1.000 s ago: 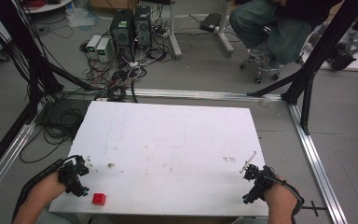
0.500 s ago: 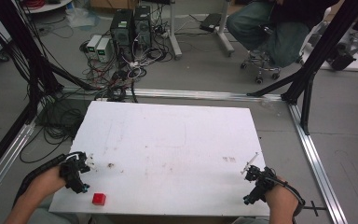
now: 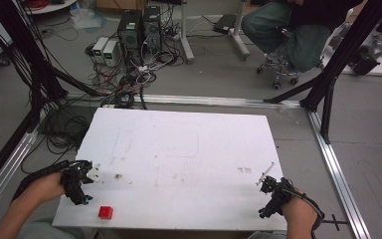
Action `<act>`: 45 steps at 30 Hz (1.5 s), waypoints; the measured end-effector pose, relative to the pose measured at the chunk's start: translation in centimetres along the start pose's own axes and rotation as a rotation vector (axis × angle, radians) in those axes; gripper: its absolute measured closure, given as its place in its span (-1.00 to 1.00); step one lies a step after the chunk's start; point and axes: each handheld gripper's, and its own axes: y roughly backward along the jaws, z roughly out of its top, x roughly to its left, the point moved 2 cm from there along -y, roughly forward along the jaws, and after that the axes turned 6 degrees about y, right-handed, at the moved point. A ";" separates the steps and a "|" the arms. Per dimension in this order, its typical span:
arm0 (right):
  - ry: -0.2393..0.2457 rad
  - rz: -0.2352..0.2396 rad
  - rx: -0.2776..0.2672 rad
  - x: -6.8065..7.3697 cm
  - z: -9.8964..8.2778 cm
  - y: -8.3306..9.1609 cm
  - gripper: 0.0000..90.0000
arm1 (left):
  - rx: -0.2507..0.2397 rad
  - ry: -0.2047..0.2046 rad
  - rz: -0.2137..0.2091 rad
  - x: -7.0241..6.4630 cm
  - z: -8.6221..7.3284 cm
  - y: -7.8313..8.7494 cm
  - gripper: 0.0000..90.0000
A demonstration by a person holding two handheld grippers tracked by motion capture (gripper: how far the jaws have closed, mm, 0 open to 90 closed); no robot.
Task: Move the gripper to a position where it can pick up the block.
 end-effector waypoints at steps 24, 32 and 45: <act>0.032 -0.005 -0.001 0.2 0.7 0.2 -0.95 | 0.012 -0.134 -0.027 -0.9 1.8 1.2 -0.51; 0.043 -0.001 -0.006 0.2 1.0 0.1 -0.95 | 0.000 -0.154 -0.039 -2.3 2.3 1.6 -0.51; 0.042 0.001 -0.010 0.3 1.1 0.3 -0.95 | 0.025 -0.224 -0.073 -4.3 3.2 0.7 -0.51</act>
